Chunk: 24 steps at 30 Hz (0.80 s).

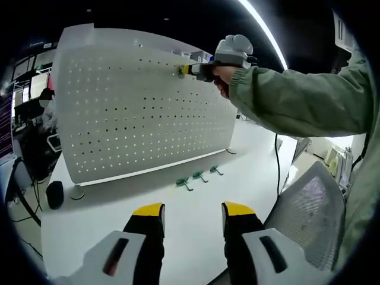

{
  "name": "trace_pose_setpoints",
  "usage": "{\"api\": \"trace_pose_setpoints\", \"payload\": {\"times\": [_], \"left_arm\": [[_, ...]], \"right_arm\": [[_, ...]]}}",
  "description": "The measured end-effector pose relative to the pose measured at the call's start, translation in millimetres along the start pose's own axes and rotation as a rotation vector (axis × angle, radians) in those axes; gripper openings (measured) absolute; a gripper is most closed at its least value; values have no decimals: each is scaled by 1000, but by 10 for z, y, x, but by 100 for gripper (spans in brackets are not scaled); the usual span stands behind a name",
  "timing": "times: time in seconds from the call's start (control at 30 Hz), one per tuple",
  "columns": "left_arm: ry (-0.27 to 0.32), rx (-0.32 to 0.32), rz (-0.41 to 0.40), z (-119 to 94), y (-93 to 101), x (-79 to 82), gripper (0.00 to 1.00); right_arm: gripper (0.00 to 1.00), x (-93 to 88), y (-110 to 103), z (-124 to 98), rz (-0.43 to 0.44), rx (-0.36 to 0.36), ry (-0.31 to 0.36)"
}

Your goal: Insert the hook assembly into the mounting plate slot until the hook locks in place.

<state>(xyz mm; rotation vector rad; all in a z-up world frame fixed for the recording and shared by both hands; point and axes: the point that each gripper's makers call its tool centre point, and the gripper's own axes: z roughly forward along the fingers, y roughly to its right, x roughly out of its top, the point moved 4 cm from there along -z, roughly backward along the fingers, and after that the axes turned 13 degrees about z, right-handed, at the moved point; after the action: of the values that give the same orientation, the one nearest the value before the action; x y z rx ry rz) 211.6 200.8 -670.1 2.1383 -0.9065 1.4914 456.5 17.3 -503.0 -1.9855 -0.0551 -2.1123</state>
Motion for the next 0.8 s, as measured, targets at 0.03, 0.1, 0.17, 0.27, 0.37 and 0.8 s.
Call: {"api": "trace_pose_setpoints", "payload": {"times": [0.03,0.1,0.17,0.27,0.37,0.8], "left_arm": [[1,0,0,0,-1,0,40],[0,0,-2,1,-4,-3,40],[-2,0,-4,3,-7,-8,40],[-1,-1,-3,6,-7,-7,40],[1,-2,-4,9,-7,-4,40],[-1,-2,-10,8,-16,-28,40]], "right_arm": [[2,-1,2,3,0,-1,-1],[2,3,2,5,0,-1,1],[2,8,0,9,-4,-1,1],[2,6,10,17,-3,-4,-1],[2,6,12,18,-5,-5,0],[2,-7,-6,37,-3,-12,-6]]}}
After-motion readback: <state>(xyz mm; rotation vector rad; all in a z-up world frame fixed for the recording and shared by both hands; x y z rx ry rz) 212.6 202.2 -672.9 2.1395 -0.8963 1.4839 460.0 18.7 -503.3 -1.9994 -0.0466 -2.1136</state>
